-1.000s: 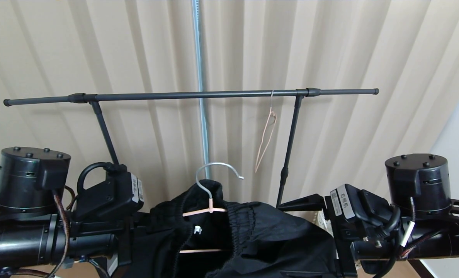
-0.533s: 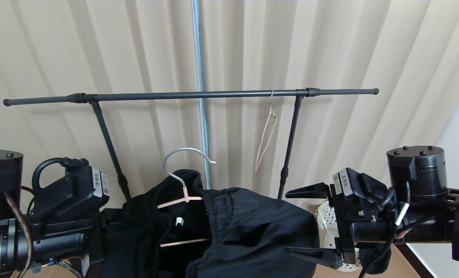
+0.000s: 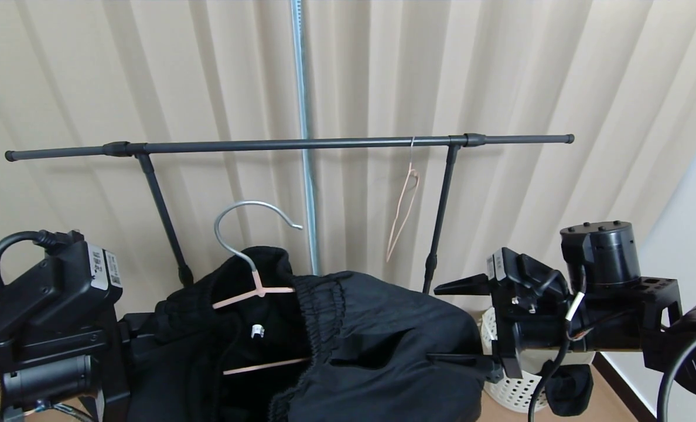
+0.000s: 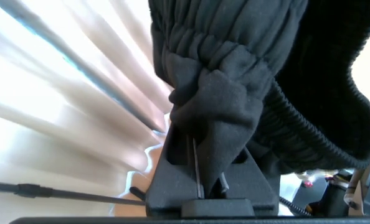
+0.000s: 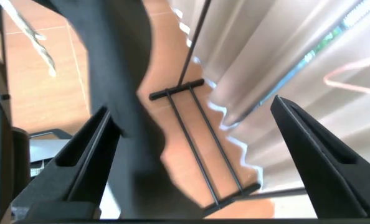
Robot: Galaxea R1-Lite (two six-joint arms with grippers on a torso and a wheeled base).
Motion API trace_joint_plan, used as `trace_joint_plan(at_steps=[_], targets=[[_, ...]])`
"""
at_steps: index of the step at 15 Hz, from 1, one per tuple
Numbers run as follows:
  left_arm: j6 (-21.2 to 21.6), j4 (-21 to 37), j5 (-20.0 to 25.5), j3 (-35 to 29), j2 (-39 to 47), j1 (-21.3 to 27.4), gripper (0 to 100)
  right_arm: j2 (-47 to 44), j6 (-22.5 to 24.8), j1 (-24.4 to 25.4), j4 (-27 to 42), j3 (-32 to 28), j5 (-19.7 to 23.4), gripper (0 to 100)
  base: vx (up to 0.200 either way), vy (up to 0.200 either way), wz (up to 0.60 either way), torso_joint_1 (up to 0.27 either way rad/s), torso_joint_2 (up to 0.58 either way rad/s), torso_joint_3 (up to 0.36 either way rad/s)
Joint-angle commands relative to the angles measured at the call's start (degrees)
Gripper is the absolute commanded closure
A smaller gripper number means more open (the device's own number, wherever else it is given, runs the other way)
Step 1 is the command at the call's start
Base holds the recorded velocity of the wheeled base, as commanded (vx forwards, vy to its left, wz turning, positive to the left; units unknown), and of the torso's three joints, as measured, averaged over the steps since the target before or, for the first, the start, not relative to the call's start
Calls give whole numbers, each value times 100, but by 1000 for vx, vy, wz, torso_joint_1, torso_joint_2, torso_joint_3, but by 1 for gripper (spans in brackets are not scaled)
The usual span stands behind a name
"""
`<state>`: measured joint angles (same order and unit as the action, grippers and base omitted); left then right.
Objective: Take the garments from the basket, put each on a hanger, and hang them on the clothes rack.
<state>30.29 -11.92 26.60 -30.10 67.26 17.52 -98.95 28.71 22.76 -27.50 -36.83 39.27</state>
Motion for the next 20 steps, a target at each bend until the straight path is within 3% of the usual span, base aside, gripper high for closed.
trace_joint_plan(at_steps=[1,3,4,10,14,20], targets=[[-50,-3,-23,-5,-81,-3,100,-239,3,-52,-1,-53,2,0,0,0,0,0,0,0],[-111,-3,-94,4,-90,-3,100,-309,3,-61,-10,-61,2,0,0,0,0,0,0,0],[-120,-3,-120,13,-90,-3,100,-309,3,-61,-10,-61,-7,100,0,0,0,0,0,0],[-129,-3,-129,48,-266,-222,100,-388,47,-351,-10,-176,-7,100,0,0,0,0,0,0],[-437,6,-120,48,-468,-363,100,-529,47,-518,-1,-299,-7,100,0,0,0,0,0,0],[-498,6,-120,48,-477,-513,100,-669,47,-624,-1,-387,-7,100,0,0,0,0,0,0]])
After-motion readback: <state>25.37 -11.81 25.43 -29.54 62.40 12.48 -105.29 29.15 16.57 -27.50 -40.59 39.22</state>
